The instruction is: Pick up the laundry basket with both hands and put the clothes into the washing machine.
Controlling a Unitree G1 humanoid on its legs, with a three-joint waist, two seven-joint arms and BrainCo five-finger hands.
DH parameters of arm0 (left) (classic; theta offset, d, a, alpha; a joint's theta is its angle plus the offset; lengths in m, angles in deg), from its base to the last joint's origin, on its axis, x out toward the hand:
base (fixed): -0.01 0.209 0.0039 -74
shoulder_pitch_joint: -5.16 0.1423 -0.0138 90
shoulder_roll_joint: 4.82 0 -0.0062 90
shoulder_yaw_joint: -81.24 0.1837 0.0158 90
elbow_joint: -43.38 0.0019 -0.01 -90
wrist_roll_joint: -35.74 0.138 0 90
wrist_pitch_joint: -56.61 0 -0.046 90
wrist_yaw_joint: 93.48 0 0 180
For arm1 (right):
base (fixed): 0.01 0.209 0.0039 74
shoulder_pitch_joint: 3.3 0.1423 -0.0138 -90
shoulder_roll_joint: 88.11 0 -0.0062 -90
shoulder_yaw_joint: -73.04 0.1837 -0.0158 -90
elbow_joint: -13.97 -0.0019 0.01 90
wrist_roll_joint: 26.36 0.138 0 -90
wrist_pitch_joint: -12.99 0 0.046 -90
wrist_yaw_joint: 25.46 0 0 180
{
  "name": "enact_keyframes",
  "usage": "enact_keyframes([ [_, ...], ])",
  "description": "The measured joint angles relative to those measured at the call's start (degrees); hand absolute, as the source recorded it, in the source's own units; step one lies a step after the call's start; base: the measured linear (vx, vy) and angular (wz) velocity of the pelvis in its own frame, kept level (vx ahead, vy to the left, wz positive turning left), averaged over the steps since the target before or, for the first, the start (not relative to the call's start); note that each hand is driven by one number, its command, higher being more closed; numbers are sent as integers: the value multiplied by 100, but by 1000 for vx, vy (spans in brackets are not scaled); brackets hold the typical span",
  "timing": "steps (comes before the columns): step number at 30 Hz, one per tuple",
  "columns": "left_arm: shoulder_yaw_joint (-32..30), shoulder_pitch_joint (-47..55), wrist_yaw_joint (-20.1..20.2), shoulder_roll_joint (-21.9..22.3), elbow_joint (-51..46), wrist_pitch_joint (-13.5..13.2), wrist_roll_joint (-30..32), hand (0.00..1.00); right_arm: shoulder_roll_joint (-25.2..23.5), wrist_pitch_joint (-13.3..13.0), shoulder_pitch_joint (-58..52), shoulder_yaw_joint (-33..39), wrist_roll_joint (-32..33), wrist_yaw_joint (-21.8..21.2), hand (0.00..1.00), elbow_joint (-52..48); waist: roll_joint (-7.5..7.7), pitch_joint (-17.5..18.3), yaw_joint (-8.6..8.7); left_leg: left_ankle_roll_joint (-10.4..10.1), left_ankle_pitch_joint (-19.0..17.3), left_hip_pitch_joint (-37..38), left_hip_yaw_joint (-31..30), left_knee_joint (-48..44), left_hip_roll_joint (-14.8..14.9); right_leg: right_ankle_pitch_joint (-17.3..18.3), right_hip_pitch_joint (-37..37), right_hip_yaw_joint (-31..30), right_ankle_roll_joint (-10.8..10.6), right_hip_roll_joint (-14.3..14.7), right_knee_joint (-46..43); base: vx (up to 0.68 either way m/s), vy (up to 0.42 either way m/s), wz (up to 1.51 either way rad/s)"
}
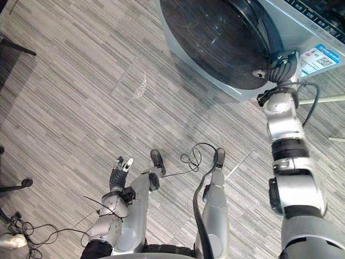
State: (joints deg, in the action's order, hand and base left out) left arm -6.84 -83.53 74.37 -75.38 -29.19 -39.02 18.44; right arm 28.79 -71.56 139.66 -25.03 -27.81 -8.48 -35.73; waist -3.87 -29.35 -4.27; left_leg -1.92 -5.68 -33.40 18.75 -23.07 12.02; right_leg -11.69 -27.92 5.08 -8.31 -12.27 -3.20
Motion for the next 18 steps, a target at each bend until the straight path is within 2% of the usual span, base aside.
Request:
enact_keyframes([
  [2, 43, -4, 179, -26, -12, 2, -15, 0, 491, -160, 302, -741, 717, -730, 0, 24, 0, 0, 20, -46, 145, -13, -39, 89, 9, 42, -29, 122, 4, 25, -3, -112, -74, 2],
  [4, 72, -1, 342, -22, -10, 11, -14, 0, 713, -343, 464, -1018, 1327, -1236, 0, 102, -3, -1, 11, -115, 240, -24, -81, 171, 6, 87, -50, 166, 26, 65, -3, -84, -81, 6],
  [7, 355, -22, 719, -116, 16, 27, -10, 0, 1067, -458, 615, -1626, 2435, -2334, 0, 182, -3, -1, -10, -182, 658, 63, -203, 634, -8, 112, -44, 330, 99, 151, 29, -52, -90, 19],
  [10, 646, -92, 891, -181, 179, 29, -15, 0, 1043, -425, 521, -1937, 3255, -2842, 0, 238, -6, 1, -140, -189, 991, 260, -249, 1071, -39, 52, -22, 397, 177, 195, 61, -12, -98, 7],
  [12, 723, -223, 966, -250, 405, 26, -15, 0, 803, -364, 225, -2003, 3848, -3253, 0, 236, -11, 4, -150, -203, 1179, 450, -334, 1374, -52, 43, 127, 504, 191, 242, 133, -3, -74, 15],
  [14, 741, -292, 973, -288, 488, 18, -14, 0, 547, -287, -121, -2006, 4210, -3491, 0, 281, -24, 10, -150, -227, 1232, 613, -370, 1522, -92, 66, 268, 558, 225, 230, 158, -6, -47, 13],
  [16, 746, -345, 968, -317, 512, 9, -14, 0, 385, -279, -300, -2009, 4309, -3548, 0, 415, -64, 33, -158, -230, 1233, 628, -386, 1548, -117, 73, 285, 577, 236, 212, 157, -34, -22, 9],
  [18, 712, -471, 949, -401, 511, 4, -14, 0, 226, -287, -473, -1991, 4364, -3568, 0, 607, -89, 33, -236, -244, 1279, 671, -386, 1651, -152, 70, 285, 574, 239, 200, 167, -52, -16, 4],
])
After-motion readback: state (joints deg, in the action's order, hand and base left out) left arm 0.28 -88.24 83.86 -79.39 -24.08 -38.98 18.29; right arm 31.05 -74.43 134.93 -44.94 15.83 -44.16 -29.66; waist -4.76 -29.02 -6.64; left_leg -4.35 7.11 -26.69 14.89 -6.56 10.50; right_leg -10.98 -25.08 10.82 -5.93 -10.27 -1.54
